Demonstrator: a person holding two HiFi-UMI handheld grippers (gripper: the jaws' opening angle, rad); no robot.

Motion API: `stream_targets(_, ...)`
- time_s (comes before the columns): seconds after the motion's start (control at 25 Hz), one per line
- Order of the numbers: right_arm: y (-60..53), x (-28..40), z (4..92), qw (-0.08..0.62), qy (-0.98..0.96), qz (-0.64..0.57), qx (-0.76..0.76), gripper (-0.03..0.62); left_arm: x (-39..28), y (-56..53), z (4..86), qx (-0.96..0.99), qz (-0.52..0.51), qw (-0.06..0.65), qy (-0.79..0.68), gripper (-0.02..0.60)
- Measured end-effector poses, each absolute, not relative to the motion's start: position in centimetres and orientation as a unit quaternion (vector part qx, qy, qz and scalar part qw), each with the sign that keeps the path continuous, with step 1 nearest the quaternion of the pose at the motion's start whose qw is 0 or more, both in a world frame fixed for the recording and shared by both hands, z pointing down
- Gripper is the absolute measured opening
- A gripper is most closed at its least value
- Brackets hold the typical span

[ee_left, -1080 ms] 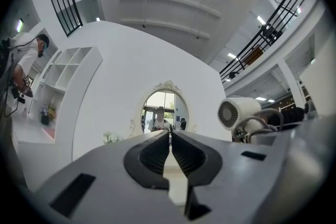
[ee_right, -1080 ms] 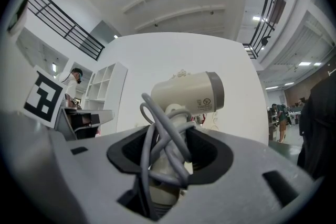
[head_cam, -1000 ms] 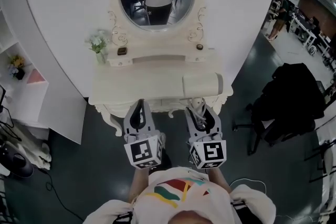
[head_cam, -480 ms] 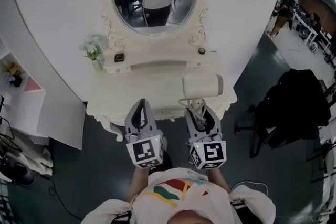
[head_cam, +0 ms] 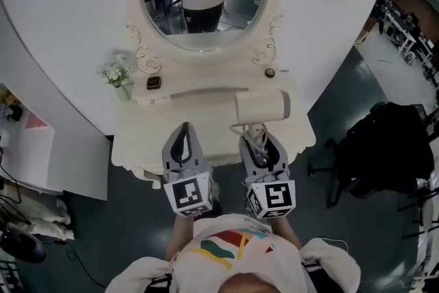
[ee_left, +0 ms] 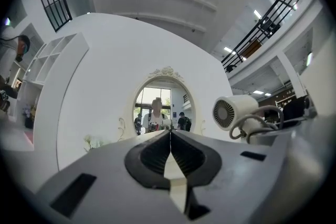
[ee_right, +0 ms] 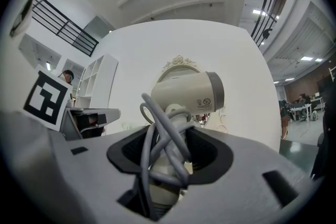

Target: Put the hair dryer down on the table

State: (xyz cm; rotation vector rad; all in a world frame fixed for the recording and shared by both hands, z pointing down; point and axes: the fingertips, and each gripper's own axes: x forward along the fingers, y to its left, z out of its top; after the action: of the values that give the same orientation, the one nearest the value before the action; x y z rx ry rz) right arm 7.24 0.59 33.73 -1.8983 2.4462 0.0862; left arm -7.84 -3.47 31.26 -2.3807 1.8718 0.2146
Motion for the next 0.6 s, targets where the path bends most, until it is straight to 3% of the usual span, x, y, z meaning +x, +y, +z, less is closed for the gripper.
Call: stream_targets(0.6, -14.3, 6.0, 33.7, 0.012, 0.776, 0.018, -0.631, 0.187, -8.8, -19.0, 30.5, -0.794, 0.078, 0.071, 0.599, 0.008)
